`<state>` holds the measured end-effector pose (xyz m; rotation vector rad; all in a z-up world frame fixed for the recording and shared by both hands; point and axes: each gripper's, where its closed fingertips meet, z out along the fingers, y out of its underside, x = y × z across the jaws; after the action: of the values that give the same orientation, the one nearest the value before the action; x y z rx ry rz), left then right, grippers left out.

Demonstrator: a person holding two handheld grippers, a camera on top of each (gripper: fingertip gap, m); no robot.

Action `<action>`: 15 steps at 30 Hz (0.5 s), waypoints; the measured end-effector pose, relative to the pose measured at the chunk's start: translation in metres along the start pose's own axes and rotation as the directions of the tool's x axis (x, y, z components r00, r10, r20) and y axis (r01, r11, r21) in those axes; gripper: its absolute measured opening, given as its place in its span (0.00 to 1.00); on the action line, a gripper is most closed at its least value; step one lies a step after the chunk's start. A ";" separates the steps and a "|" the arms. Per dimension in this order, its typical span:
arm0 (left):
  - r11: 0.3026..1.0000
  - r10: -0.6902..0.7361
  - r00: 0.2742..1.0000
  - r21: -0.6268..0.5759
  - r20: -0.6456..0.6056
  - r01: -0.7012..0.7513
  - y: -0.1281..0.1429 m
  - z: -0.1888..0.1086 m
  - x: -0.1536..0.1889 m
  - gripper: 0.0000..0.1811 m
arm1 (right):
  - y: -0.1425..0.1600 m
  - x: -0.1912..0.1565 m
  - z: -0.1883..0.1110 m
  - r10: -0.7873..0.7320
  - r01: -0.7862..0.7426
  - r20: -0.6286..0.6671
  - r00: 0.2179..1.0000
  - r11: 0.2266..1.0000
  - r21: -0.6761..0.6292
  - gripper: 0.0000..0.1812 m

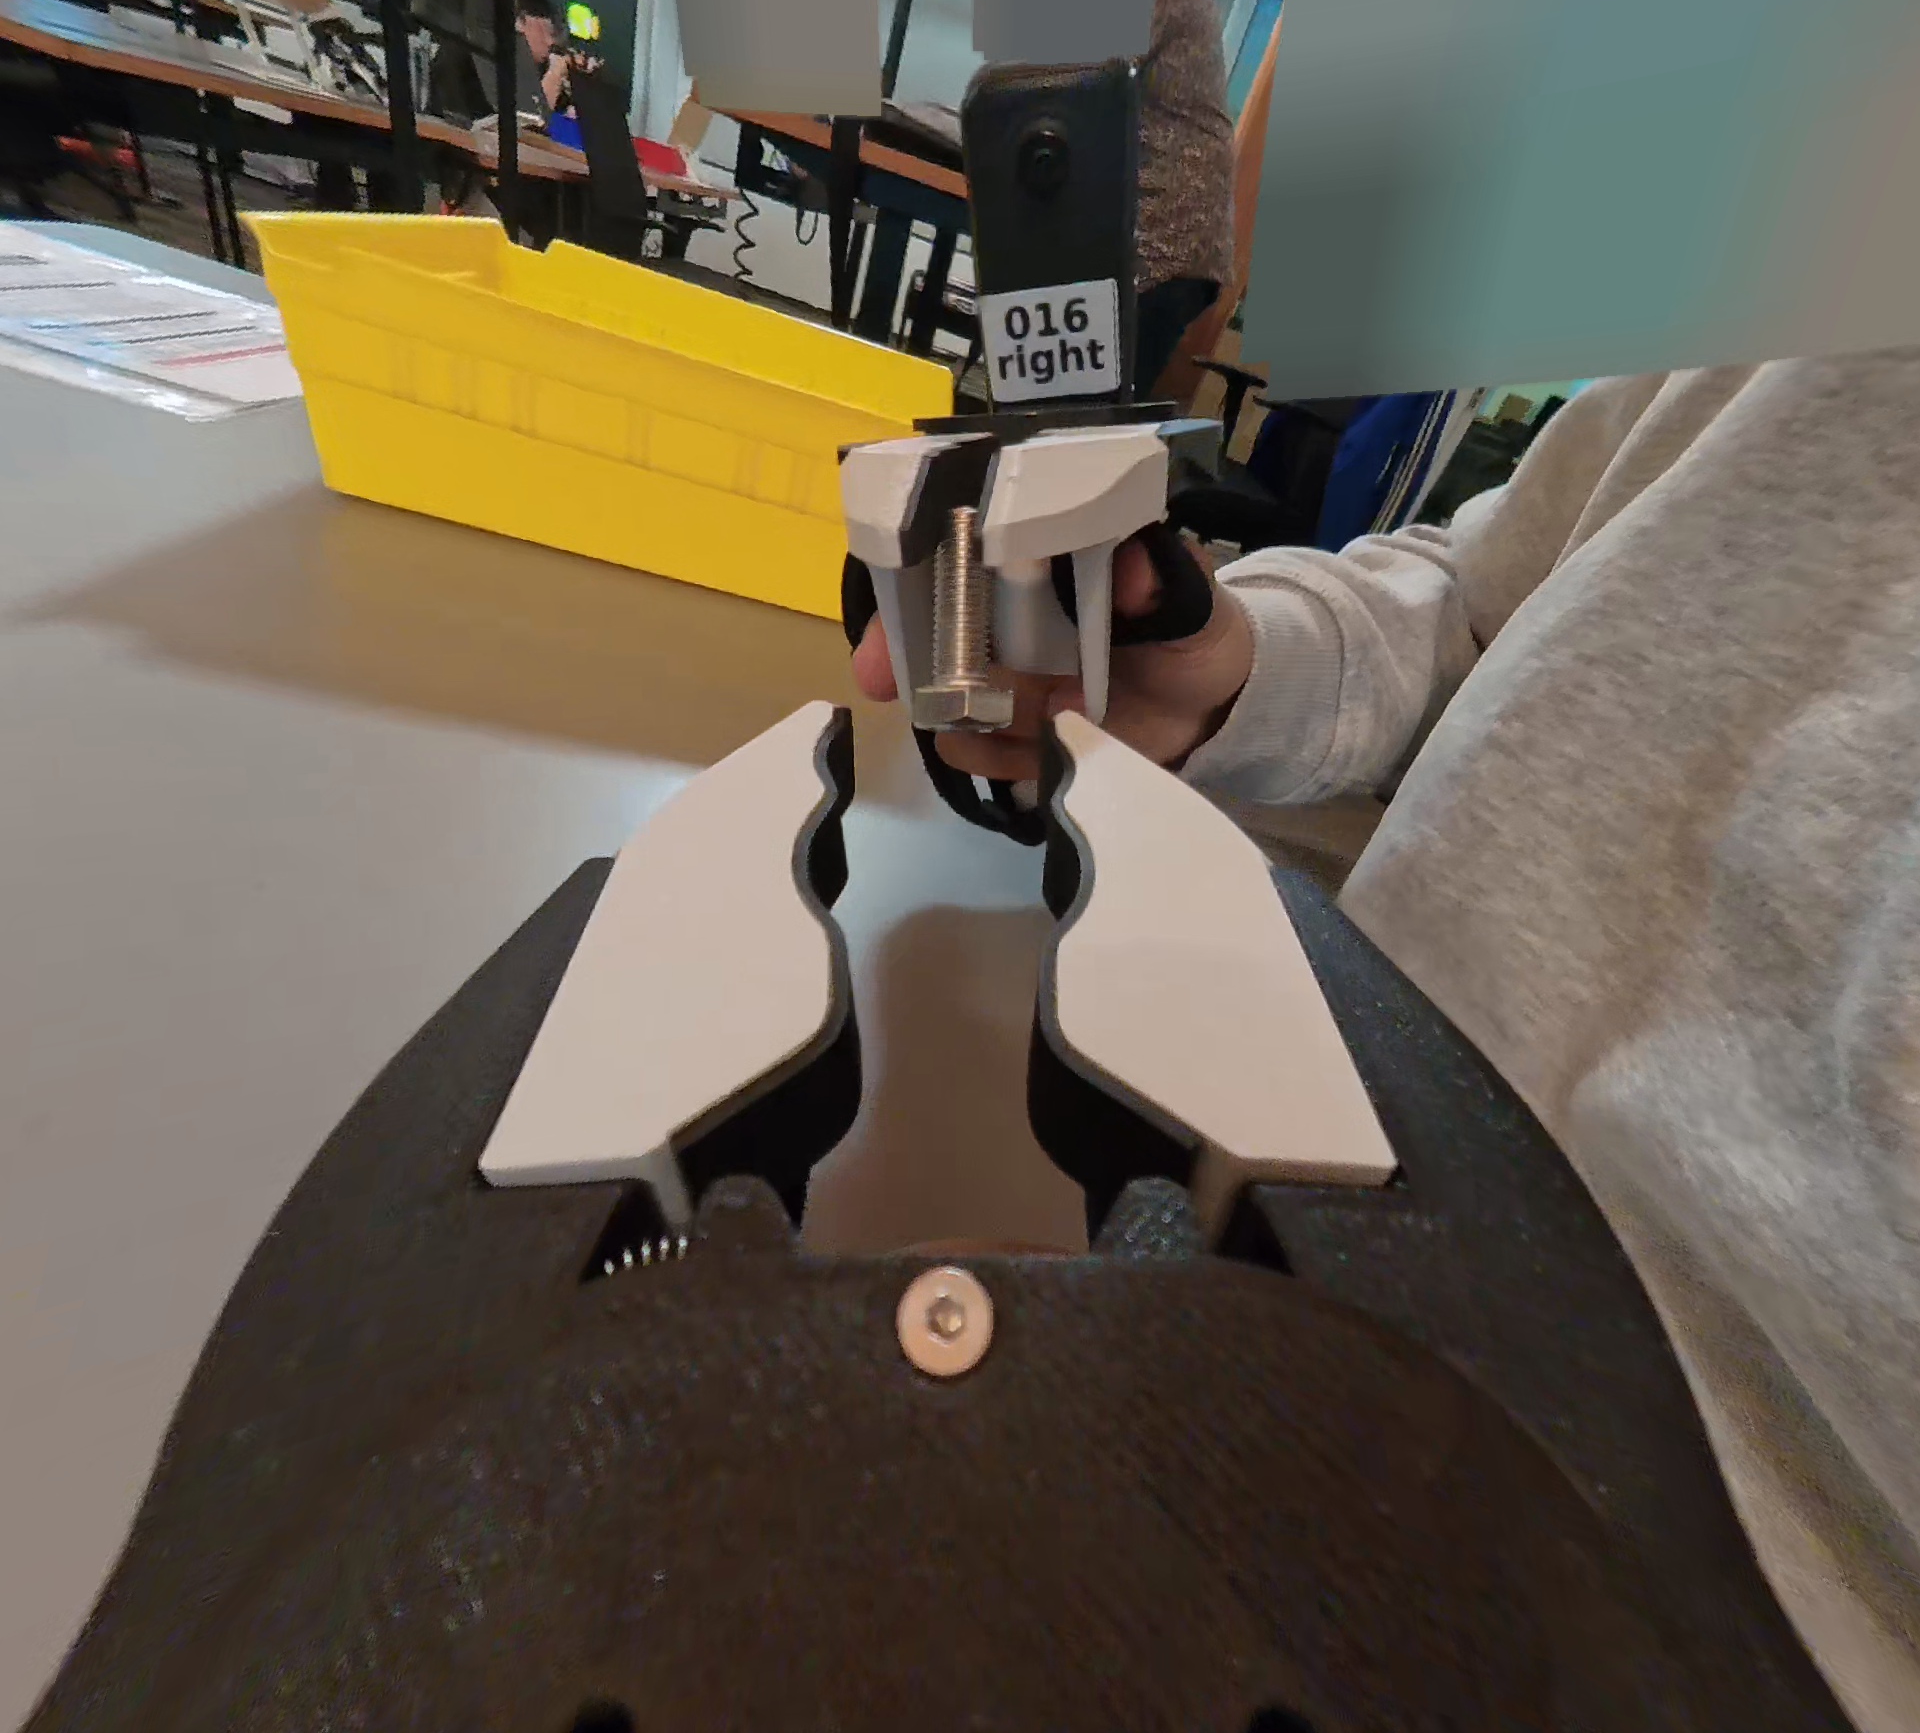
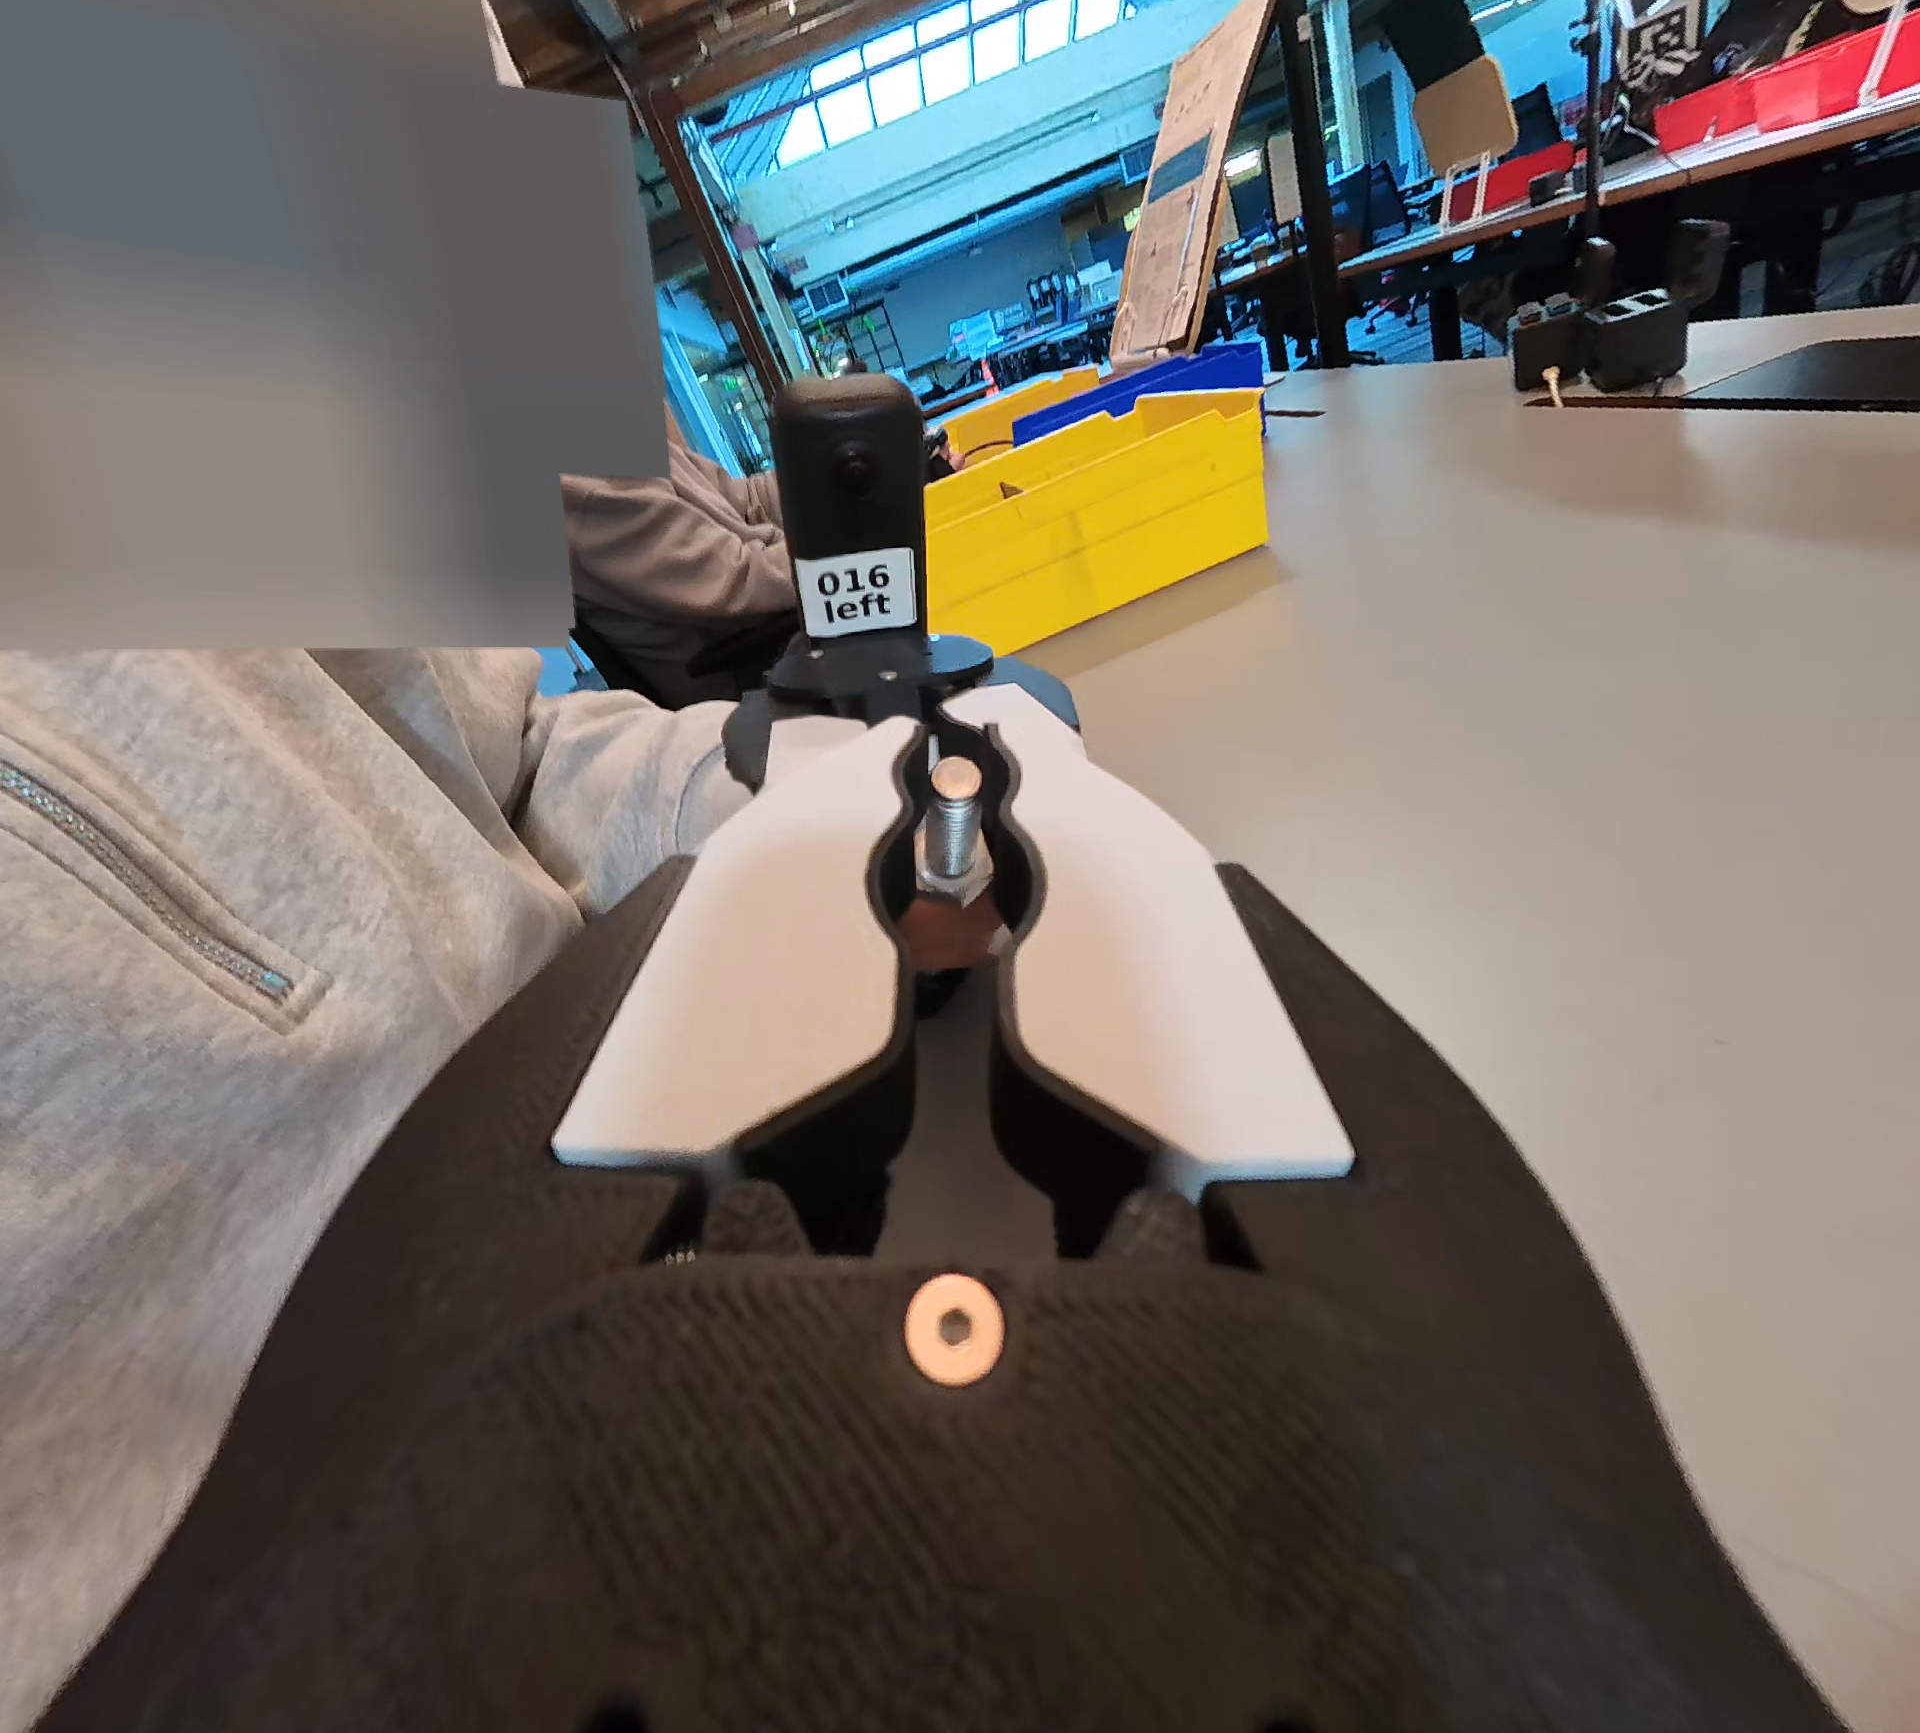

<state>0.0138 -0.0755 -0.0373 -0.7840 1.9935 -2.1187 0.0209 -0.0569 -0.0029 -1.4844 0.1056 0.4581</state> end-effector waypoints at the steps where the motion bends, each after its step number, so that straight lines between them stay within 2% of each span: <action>1: 1.000 0.013 1.000 -0.002 -0.003 -0.013 0.000 0.000 0.001 0.19 | 0.001 0.000 0.000 -0.009 0.009 -0.001 1.000 1.000 -0.008 0.05; 15: 0.998 0.047 0.999 -0.040 -0.001 -0.047 0.004 0.000 0.003 0.16 | 0.010 -0.004 0.001 -0.062 0.065 0.035 0.997 0.993 -0.098 0.05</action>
<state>0.0099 -0.0771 -0.0401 -0.7355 2.0395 -2.0587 0.0131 -0.0563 -0.0110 -1.5724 0.0106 0.4407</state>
